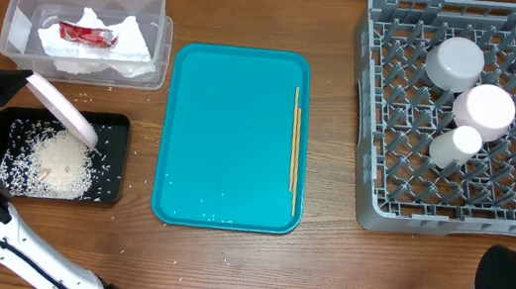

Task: Sort waste into correct bins and load items into the dishwasher
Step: 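Tip the rice onto the black tray and return the plate to the teal tray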

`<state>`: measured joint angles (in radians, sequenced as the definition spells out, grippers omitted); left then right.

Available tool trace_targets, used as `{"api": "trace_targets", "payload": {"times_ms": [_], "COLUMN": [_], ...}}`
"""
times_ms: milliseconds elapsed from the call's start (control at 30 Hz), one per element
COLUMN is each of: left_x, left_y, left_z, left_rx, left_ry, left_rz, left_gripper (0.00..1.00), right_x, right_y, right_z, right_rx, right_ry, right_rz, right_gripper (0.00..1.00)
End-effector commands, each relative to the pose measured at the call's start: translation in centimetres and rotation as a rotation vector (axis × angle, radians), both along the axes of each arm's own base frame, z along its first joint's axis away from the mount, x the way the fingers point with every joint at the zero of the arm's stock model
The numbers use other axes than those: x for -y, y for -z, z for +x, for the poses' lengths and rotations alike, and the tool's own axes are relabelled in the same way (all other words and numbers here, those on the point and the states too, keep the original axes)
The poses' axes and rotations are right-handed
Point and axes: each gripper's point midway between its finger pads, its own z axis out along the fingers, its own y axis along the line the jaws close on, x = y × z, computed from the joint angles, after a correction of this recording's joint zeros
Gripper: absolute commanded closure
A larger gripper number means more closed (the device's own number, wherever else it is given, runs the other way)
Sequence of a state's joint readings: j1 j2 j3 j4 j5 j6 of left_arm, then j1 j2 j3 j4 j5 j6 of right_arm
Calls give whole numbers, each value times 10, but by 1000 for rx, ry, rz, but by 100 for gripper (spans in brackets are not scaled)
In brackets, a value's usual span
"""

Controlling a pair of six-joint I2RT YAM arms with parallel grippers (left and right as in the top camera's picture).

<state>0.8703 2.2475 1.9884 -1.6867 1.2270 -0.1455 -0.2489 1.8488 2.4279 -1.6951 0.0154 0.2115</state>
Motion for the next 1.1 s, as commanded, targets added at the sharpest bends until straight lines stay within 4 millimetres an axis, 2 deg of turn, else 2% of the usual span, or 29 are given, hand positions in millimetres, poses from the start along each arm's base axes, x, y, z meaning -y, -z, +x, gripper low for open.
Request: {"api": "trace_targets", "payload": {"times_ms": [0,67,167,233,267,333,467,600,700,800,867,967,1067], "left_x": [2,2,8,3,7,7,12,33,80,128,154,198,247], "left_y": [-11,-4,-18,-12,-17,-32,-32,-53,-87,-103,-100,-77,-66], "left_z": [3,-1,-4,-5,-10,-5,-10,-17,-25,-37,-44,-49,-43], "left_rx": [56,-10,33,-19,-38,89,49,58,85,75,34,-115,-104], "left_ry": [-15,-16,-17,-27,-26,-28,-7,52,157,274,366,523,635], "left_rz": [-25,-33,-19,16,-16,-7,36,154,304,450,590,921,1048], "left_gripper": [96,96,96,96,96,96,96,96,96,96,96,96,96], "right_x": [2,2,2,2,2,2,2,2,2,2,2,2,2], "right_y": [-3,-3,-3,-3,-3,-3,-3,-3,-3,-3,-3,-3,-3], "right_z": [0,0,0,0,0,0,0,0,0,0,0,0,0], "right_rx": [9,9,9,9,9,9,9,9,9,9,9,9,9], "right_ry": [3,3,3,3,3,3,3,3,3,3,3,3,3], "right_rz": [-9,-9,-9,-9,-9,-9,-9,-9,-9,-9,-9,-9,-9], "right_gripper": [0,0,0,0,0,0,0,0,0,0,0,0,0]}}
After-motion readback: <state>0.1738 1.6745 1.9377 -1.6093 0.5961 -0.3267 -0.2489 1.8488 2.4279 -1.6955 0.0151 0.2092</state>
